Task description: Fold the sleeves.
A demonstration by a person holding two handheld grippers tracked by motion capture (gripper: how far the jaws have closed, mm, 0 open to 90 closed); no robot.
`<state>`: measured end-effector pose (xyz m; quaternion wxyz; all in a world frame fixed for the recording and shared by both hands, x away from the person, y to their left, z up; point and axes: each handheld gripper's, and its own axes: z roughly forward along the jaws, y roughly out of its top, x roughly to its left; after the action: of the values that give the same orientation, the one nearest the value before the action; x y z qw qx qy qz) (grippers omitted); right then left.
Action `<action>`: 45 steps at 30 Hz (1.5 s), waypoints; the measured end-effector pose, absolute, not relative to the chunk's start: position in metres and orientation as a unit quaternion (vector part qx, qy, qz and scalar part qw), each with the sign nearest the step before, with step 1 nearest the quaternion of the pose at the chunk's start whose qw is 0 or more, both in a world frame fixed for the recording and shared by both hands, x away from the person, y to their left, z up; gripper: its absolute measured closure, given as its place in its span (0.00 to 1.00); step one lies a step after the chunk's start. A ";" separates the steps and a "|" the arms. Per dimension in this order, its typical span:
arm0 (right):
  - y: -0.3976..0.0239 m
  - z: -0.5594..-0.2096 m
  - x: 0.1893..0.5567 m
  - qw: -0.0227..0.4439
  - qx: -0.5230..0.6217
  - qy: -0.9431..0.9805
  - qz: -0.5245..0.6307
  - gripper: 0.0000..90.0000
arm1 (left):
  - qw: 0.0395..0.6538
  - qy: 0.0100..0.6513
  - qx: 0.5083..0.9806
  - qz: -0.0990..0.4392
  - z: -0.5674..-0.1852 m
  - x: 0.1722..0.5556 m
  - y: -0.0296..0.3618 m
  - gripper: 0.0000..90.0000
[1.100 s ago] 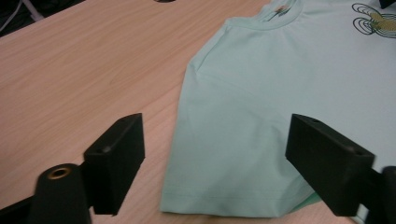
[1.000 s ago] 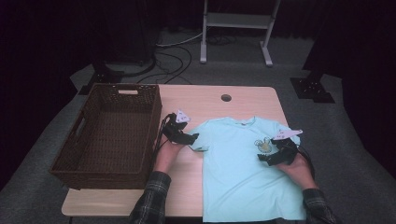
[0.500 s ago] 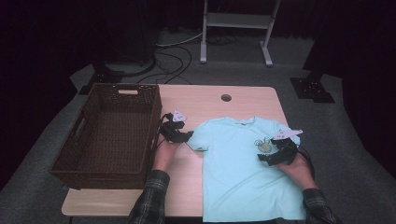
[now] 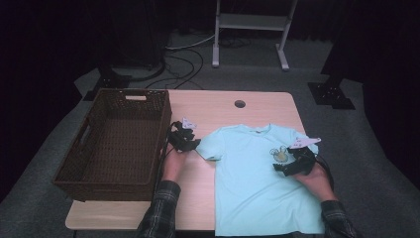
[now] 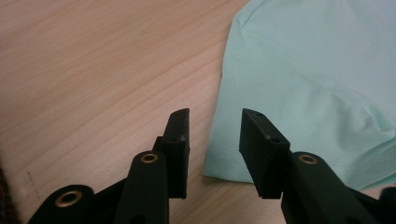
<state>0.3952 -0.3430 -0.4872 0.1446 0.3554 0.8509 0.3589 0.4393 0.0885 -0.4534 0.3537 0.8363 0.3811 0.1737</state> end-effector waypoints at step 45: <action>-0.343 -0.487 0.395 0.145 0.355 0.851 0.359 0.00 | 0.366 0.430 0.813 0.143 -0.447 0.440 0.075 0.99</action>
<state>0.3952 -0.3430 -0.4873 0.1450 0.3549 0.8510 0.3590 0.4401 0.0750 -0.4468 0.3662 0.8129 0.4298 0.1427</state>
